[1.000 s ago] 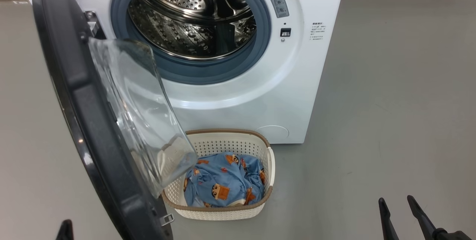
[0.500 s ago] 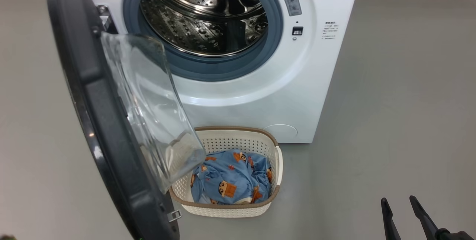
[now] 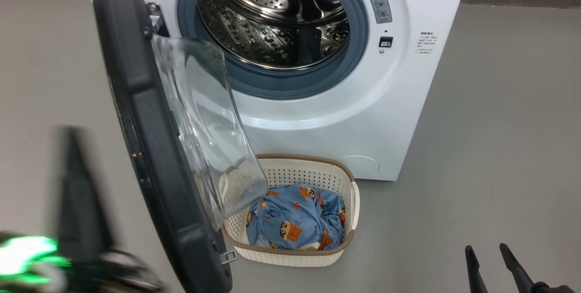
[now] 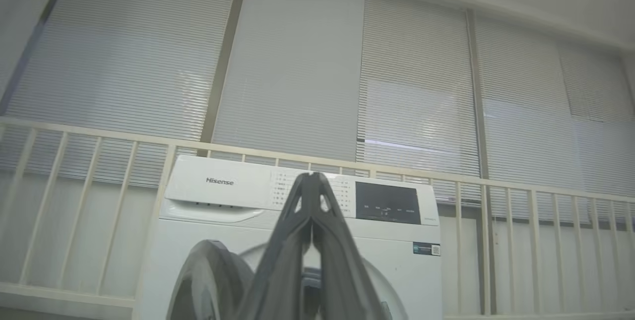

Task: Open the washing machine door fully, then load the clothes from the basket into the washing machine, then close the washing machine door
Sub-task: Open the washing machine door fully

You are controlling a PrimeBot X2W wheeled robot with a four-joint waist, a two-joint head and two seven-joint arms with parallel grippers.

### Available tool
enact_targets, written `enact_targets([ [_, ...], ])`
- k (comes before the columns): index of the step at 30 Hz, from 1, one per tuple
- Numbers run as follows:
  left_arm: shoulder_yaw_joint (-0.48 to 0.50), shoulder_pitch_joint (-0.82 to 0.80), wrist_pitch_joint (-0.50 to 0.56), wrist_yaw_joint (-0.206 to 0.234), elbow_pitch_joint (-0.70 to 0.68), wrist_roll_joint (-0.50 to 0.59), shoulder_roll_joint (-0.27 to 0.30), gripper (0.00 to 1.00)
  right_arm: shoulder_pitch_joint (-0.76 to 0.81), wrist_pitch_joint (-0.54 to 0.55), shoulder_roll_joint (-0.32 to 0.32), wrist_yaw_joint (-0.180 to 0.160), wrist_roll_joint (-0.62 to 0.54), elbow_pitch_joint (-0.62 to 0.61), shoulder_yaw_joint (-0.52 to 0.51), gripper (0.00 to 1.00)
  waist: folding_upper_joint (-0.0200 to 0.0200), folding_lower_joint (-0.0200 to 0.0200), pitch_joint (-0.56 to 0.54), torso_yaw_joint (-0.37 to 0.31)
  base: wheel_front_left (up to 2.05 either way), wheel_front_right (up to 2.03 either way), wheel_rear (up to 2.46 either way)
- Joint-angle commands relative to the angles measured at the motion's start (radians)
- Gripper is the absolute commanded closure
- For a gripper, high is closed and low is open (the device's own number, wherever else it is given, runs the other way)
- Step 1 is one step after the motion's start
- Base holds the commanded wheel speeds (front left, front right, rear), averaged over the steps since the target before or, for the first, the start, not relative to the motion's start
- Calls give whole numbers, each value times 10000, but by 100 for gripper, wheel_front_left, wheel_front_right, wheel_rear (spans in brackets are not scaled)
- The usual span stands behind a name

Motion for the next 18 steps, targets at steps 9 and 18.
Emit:
enact_targets([
  [9,-2836,450,1666,-20,670,-1358,135,100,-139,-120,-133,62,208,-59,361,0,0,0,-11,84,0,0,0],
  [18,-3298,1296,3191,582,1912,-2115,288,100,-146,-120,-133,62,208,-6,339,0,0,0,49,171,0,0,0],
])
